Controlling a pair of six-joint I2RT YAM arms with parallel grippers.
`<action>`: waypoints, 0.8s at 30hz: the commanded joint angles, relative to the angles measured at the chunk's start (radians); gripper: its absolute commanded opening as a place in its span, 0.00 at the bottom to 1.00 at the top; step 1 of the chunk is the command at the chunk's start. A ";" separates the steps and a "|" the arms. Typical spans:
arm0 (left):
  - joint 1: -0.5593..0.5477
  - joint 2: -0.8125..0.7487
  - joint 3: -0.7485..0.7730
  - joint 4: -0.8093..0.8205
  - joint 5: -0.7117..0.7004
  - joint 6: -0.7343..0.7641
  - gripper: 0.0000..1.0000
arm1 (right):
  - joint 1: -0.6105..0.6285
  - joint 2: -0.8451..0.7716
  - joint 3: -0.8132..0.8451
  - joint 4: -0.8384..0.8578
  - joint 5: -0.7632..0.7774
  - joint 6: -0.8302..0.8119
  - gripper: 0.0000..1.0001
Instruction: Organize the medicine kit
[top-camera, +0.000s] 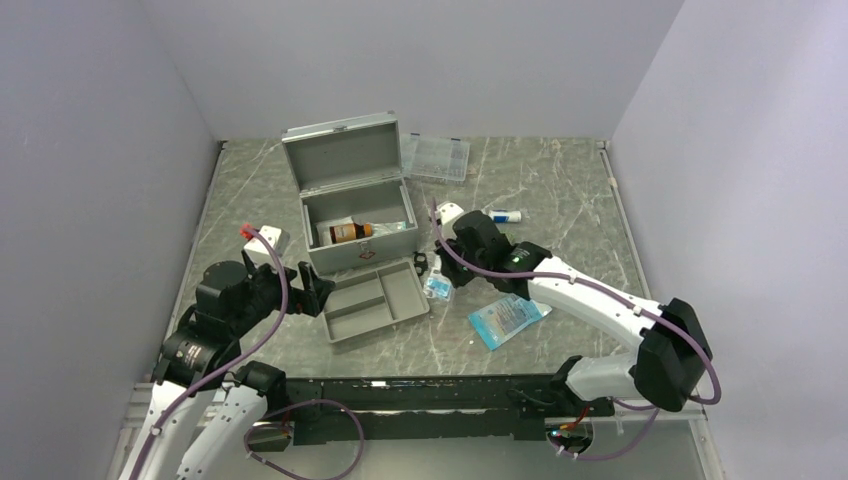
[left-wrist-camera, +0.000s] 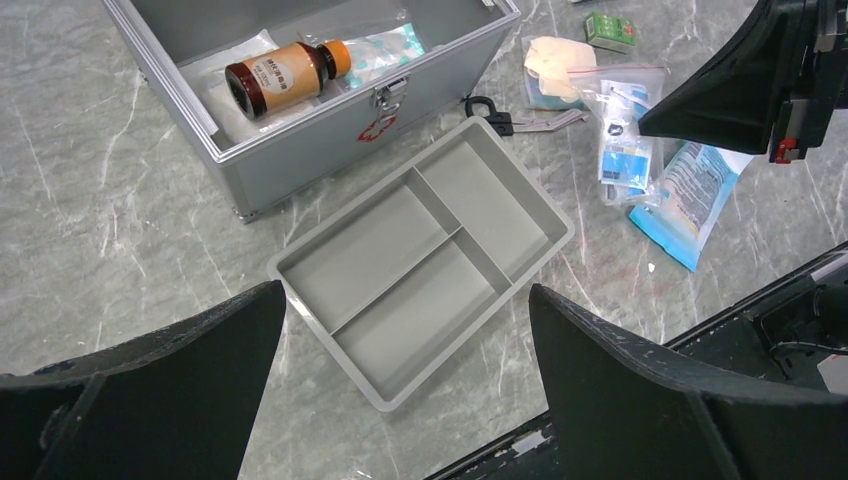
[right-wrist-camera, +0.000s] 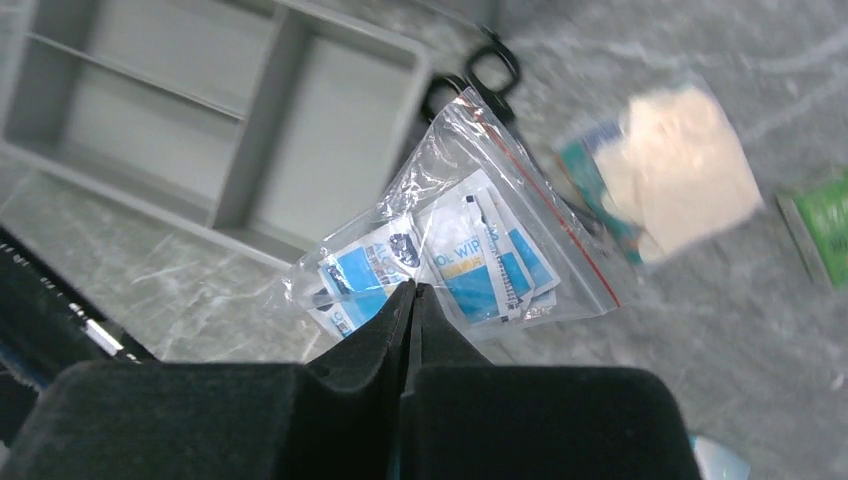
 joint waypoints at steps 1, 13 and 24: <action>0.006 -0.018 0.002 0.037 0.016 0.002 0.99 | 0.048 0.028 0.079 0.094 -0.109 -0.149 0.00; 0.006 -0.049 0.000 0.036 0.005 0.002 0.99 | 0.085 0.162 0.092 0.237 -0.377 -0.401 0.00; 0.006 -0.054 -0.002 0.037 0.006 0.002 0.99 | 0.084 0.329 0.179 0.216 -0.426 -0.466 0.00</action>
